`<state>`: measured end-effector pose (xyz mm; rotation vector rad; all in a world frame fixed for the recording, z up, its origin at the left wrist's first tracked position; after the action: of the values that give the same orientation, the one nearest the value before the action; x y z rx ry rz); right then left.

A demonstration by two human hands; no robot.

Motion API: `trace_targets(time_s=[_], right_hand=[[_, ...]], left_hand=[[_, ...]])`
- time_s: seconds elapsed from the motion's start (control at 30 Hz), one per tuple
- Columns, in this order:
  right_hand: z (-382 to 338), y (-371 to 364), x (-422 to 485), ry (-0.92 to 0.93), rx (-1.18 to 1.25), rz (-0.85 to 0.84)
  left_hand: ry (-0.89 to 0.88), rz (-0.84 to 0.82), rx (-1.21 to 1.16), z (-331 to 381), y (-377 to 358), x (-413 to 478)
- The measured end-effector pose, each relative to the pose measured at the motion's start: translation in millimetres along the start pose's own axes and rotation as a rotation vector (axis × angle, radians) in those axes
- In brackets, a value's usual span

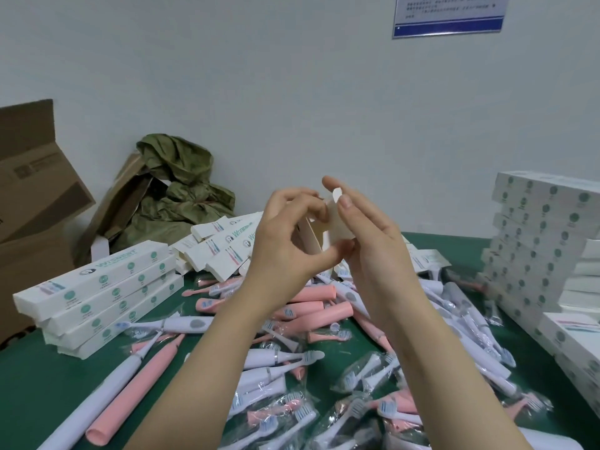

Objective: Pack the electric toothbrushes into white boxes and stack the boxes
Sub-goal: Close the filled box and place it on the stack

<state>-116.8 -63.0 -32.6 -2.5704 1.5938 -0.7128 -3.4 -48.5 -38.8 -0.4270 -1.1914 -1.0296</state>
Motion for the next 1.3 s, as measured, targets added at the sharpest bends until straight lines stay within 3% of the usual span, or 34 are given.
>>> trace_targets(time_s=[0.1, 0.3, 0.5, 0.7, 0.87, 1.0, 1.07, 1.13, 1.23, 1.3], right_hand=[[5, -1, 4, 0.006, -0.013, 0.047], [21, 6, 10, 0.042, -0.144, 0.174], [24, 10, 11, 0.122, -0.345, 0.143], [28, 5, 7, 0.438, -0.804, 0.174], [28, 5, 6, 0.524, -0.942, 0.133], [31, -2, 3, 0.435, -1.073, 0.020], [31, -3, 2, 0.394, -0.815, -0.020], [28, 3, 4, 0.278, -0.487, 0.113], [31, 31, 15, -0.133, -0.390, 0.367], [38, 42, 19, -0.474, -0.238, 0.274]], left_hand=[[0.024, 0.031, -0.002, 1, -10, 1], [0.118, -0.064, -0.054, -11, -11, -9], [0.137, 0.028, -0.010, -18, -11, -15], [0.073, 0.193, 0.025, -13, -8, -24], [0.049, 0.231, 0.007, -12, -8, -27], [0.119, 0.277, -0.099, -14, -6, -27], [0.102, 0.271, -0.168, -11, -2, -28], [0.050, 0.287, -0.293, -10, 8, -24], [0.074, 0.289, -0.643, -14, 26, -17], [0.129, 0.265, -0.843, -18, 34, -16]])
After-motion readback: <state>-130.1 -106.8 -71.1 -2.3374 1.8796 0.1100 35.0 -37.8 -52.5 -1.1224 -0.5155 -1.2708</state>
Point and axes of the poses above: each hand's wrist, its own x-axis towards the middle knuckle, its own y-axis out of the back of the hand, z = x × y, the point moved 2 cm from there along x, towards the middle knuckle, and after that the axes turned 9 degrees about -y, right-handed, at the moved point
